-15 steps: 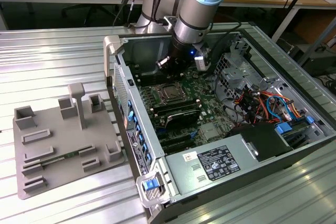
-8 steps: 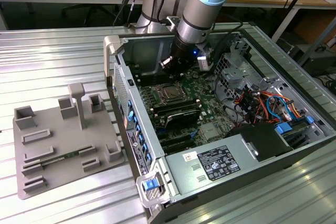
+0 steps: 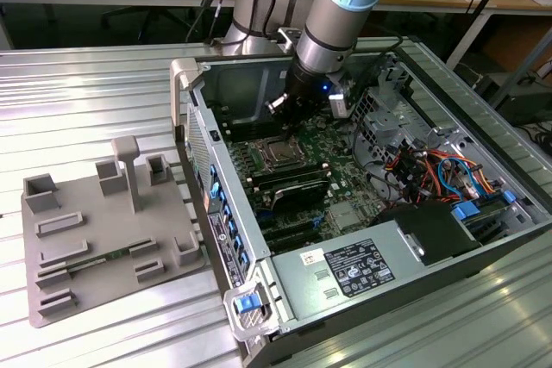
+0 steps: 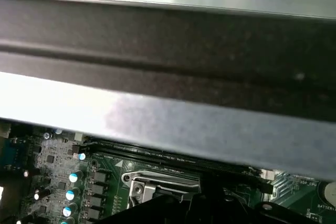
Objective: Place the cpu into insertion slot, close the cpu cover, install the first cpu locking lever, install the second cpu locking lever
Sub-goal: 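Install the first cpu locking lever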
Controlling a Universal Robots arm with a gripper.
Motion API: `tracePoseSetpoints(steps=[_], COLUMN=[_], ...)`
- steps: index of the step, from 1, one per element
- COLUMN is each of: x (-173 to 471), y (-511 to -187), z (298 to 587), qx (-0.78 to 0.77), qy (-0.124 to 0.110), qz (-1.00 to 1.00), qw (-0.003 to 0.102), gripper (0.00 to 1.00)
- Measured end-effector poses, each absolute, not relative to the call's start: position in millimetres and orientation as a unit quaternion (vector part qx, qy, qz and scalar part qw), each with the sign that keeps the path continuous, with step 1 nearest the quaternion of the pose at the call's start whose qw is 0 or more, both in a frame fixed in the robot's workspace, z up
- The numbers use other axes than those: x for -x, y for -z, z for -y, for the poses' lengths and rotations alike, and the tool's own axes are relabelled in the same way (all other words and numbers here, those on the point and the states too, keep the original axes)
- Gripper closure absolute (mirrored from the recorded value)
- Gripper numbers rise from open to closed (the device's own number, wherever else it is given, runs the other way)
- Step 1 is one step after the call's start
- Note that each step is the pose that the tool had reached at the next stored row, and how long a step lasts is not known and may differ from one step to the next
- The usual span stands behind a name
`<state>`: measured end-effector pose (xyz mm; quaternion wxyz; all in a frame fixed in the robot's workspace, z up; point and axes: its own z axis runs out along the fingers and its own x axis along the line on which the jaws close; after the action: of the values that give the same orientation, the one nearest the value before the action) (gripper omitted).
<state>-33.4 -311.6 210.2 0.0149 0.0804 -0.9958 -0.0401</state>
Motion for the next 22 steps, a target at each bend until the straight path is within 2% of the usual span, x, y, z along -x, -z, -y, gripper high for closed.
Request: tracePoseSetpoints(steps=[12,22], x=[71.8,82.5], y=[-212.8,-212.7], z=[311.6,308.4], qx=[-0.081,-0.081], qy=[0.043,0.043], qz=[0.996,0.996], qw=[0.003,0.001], gripper=[0.89,0.89])
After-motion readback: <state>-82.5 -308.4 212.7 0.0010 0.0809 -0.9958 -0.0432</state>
